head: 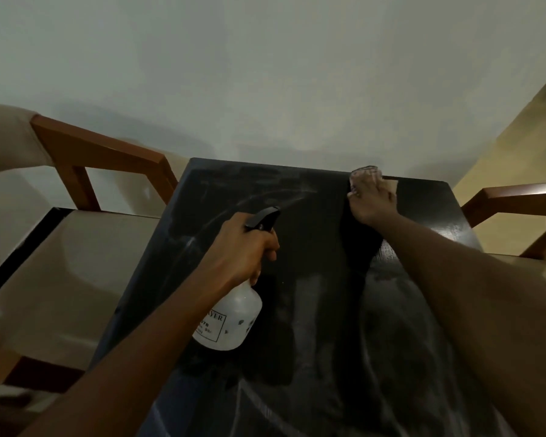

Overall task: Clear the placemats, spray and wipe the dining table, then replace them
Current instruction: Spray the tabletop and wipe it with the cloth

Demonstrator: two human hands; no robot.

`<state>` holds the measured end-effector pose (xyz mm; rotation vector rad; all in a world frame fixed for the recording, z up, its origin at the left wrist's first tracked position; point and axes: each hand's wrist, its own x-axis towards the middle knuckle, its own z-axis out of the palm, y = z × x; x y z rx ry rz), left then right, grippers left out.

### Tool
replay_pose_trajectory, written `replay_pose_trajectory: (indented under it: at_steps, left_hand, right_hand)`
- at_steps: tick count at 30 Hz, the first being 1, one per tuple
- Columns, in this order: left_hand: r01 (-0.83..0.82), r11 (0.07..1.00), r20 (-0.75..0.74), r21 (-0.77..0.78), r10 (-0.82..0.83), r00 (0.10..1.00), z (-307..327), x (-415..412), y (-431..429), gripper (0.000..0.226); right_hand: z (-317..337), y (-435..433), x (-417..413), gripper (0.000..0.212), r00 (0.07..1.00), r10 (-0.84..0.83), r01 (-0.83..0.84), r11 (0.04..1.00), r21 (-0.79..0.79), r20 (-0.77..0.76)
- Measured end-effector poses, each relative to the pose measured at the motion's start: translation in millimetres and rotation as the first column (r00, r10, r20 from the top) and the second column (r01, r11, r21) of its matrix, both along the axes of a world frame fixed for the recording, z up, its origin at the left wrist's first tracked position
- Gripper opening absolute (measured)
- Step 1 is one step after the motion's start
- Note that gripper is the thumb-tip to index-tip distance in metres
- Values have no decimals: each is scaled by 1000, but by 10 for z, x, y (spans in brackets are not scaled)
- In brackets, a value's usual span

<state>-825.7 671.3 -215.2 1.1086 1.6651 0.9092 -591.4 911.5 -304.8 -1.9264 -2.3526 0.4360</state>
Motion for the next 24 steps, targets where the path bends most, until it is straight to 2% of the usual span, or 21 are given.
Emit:
replay_pose_trajectory:
  at_steps: [2,5,7,8,9,10,11,12,13,14,16,17,19,21,24]
  left_hand:
    - [-8,1000,4,-1,8,1000,11,-6,13,10]
    - [-1,1000,13,8,1,1000,99,-14,-123,10]
    - [39,999,88,-13,-37,995,-11,19,-120,11]
    - [65,994,160,-88,-51,986,-161,23,-95,12]
    - [-20,994,141,-109,35,989,-355,-28,-102,15]
    - [-143,962,42,-235,157,987,-398,-88,30,19]
    - [-148,948,37,-283,165,986,-419,-102,16,18]
    - [-27,982,67,-185,40,997,-383,-91,-91,15]
    - [41,993,75,-110,-33,997,-268,-61,-67,12]
    - [10,996,83,-85,-3,997,-100,-40,-93,9]
    - [-55,998,58,-34,57,997,45,-46,-129,7]
    - [-60,998,47,-12,61,997,11,-59,-111,7]
    - [-32,999,19,10,32,999,6,-42,-85,9]
    - [-35,999,13,17,34,999,-12,-43,-83,11]
    - [-49,998,17,31,49,999,21,-52,-132,10]
  right_hand:
    - [3,-134,-275,61,998,55,-55,998,31,-5]
    - [84,-449,-720,60,952,307,-304,948,97,-12]
    - [163,-784,-1010,60,878,478,-476,874,96,-2]
    - [224,-959,-1119,58,820,572,-570,819,69,-11]
    - [295,-1076,-1192,52,756,654,-654,756,19,-37]
    - [350,-1115,-1215,44,705,707,-709,704,-40,-59]
    - [385,-1087,-1200,37,672,737,-741,669,-63,-74]
    - [383,-981,-1159,36,668,740,-743,667,-41,-78]
    - [354,-812,-1081,41,699,711,-713,701,2,-81]
    - [279,-574,-936,47,782,619,-615,786,62,-76]
    - [143,-78,-537,54,963,267,-261,954,145,-25]
    - [101,108,-299,57,997,72,-74,987,141,16]
    - [69,246,39,62,980,-196,195,980,27,32]
    - [29,187,69,64,976,-217,218,976,-19,12]
    - [-32,-172,-237,61,1000,19,-19,996,82,3]
